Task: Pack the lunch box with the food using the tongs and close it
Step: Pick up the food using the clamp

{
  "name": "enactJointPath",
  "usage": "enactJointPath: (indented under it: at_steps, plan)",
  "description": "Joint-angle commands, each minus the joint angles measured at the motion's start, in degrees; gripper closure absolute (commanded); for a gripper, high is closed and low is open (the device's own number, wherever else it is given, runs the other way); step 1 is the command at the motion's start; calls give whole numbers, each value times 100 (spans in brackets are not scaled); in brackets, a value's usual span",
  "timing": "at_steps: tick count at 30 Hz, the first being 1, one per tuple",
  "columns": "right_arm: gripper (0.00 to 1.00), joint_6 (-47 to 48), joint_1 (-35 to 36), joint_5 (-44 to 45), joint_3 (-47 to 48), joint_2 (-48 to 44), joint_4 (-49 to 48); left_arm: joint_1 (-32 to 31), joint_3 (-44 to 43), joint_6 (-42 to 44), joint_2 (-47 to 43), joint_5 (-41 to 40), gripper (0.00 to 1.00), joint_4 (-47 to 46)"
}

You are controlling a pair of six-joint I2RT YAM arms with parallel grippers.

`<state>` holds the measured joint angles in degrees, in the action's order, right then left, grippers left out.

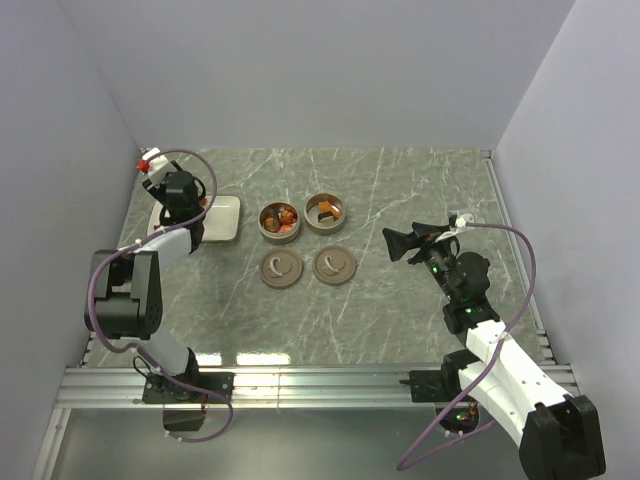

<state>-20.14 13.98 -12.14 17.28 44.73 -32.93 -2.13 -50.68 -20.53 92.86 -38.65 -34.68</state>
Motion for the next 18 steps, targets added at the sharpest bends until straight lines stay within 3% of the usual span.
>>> enactJointPath:
  at_steps: [1, 11, 14, 18]
  plan:
    - [1, -34, -35, -43, -23, -35, -205, 37, -232, -56, 101, 25, 50, -110]
    - [1, -34, -35, -34, -32, -70, -197, 55, -259, -73, 162, 86, 53, -39]
    - [1, -34, -27, -43, -23, -44, -197, 55, -171, -65, 66, 95, 59, -66]
    - [1, -34, -35, -34, -32, -70, -197, 64, -180, -30, 13, 183, 75, -4]
